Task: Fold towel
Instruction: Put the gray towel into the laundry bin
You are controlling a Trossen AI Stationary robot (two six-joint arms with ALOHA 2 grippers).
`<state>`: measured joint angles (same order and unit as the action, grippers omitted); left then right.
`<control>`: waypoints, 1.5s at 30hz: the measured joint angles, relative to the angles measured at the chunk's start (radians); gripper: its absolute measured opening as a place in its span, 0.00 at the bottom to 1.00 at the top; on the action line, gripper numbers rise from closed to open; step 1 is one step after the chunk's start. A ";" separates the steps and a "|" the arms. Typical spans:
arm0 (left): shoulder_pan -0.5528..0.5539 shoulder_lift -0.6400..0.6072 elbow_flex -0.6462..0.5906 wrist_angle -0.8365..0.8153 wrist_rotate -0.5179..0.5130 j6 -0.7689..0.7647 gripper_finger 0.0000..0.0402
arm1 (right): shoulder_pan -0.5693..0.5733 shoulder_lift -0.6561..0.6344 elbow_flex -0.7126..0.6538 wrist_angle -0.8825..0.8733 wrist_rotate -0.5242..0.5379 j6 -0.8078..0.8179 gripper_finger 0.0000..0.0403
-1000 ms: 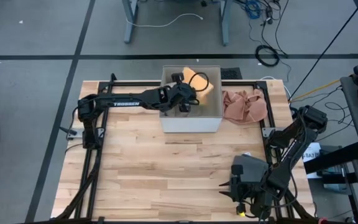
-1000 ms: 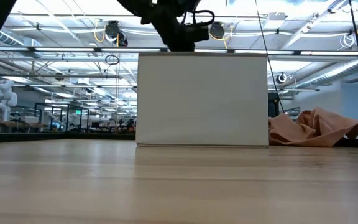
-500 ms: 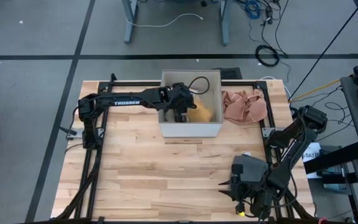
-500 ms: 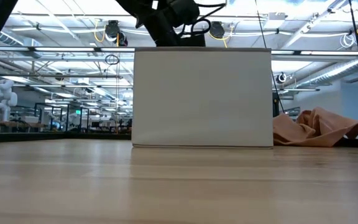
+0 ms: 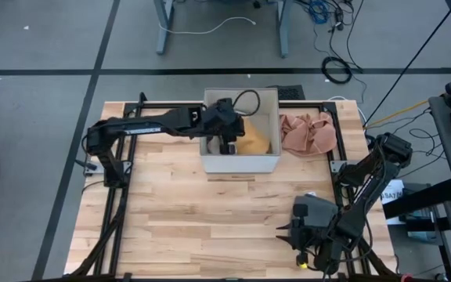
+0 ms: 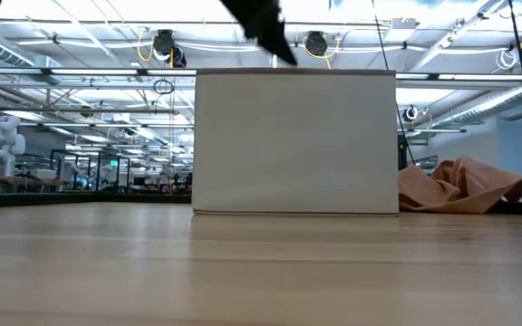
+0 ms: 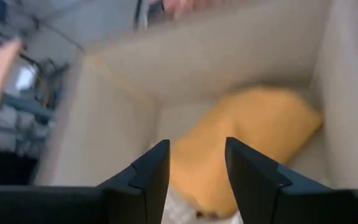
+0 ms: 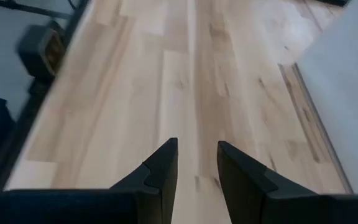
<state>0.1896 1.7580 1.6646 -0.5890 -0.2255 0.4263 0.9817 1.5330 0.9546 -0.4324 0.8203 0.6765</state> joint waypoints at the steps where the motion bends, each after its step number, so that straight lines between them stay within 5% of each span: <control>1: -0.013 -0.006 0.022 -0.005 -0.003 0.000 0.40 | 0.000 0.000 0.000 -0.018 0.000 0.019 0.25; 9: -0.162 -0.026 0.150 -0.001 -0.025 -0.029 0.40 | 0.007 0.000 0.000 -0.131 -0.016 0.146 0.25; 18: -0.387 -0.026 0.073 0.002 -0.011 -0.111 0.40 | 0.042 0.000 0.000 -0.248 -0.067 0.257 0.25; 29: -0.541 -0.024 -0.274 0.361 -0.013 -0.267 0.40 | 0.097 0.000 0.000 -0.269 -0.253 0.389 0.25; 37: -0.565 -0.024 -0.568 0.797 -0.018 -0.379 0.40 | 0.143 0.000 -0.005 -0.262 -0.306 0.504 0.25; 45: -0.569 -0.023 -0.733 0.988 -0.023 -0.502 0.40 | 0.152 0.044 -0.097 -0.128 -0.397 0.543 0.25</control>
<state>-0.3794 1.7348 0.9317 0.3989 -0.2485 -0.0754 1.1342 1.5775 0.8576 -0.5607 0.4233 1.2193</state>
